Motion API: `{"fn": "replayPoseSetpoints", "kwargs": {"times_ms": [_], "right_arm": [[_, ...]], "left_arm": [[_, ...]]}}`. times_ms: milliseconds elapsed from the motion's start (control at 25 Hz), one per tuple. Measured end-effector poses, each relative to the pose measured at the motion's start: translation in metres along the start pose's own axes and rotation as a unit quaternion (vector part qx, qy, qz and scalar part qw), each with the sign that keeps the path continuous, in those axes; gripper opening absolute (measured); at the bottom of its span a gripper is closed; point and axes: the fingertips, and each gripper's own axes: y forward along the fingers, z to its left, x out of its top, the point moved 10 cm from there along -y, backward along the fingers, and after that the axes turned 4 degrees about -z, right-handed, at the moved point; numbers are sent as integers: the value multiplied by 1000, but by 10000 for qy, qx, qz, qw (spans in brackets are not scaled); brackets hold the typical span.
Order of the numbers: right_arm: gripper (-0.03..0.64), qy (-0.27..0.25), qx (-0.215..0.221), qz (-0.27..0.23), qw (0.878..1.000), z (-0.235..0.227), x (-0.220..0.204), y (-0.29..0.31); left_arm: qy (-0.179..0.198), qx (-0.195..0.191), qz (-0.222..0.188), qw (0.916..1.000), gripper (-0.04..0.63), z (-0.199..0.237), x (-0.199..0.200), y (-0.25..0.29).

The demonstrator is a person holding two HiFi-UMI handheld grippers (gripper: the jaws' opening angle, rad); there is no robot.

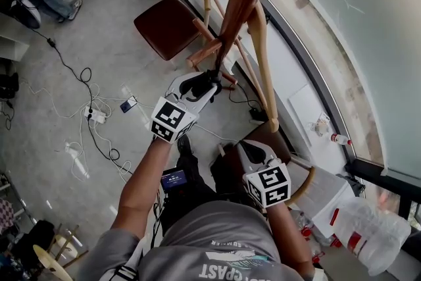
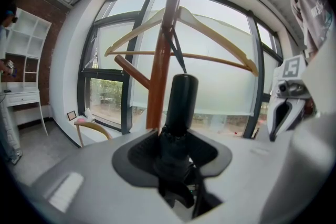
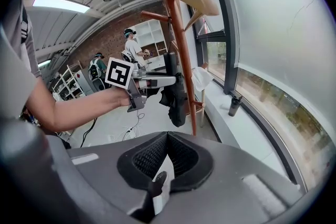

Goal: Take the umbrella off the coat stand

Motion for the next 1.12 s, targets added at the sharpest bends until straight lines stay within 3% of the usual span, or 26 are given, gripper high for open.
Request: {"fn": "replayPoseSetpoints", "kwargs": {"times_ms": [440, 840, 1120], "right_arm": [[2, 118, 141, 84, 9998, 14, -14, -2], [2, 456, 486, 373, 9971, 34, -41, 7], [2, 442, 520, 332, 9971, 40, -40, 8]], "left_arm": [[34, -86, -1, 10000, 152, -9, 8, -6], [-219, -85, -49, 9997, 150, -12, 9, -13], [-93, 23, -101, 9999, 149, -4, 15, -25]]}}
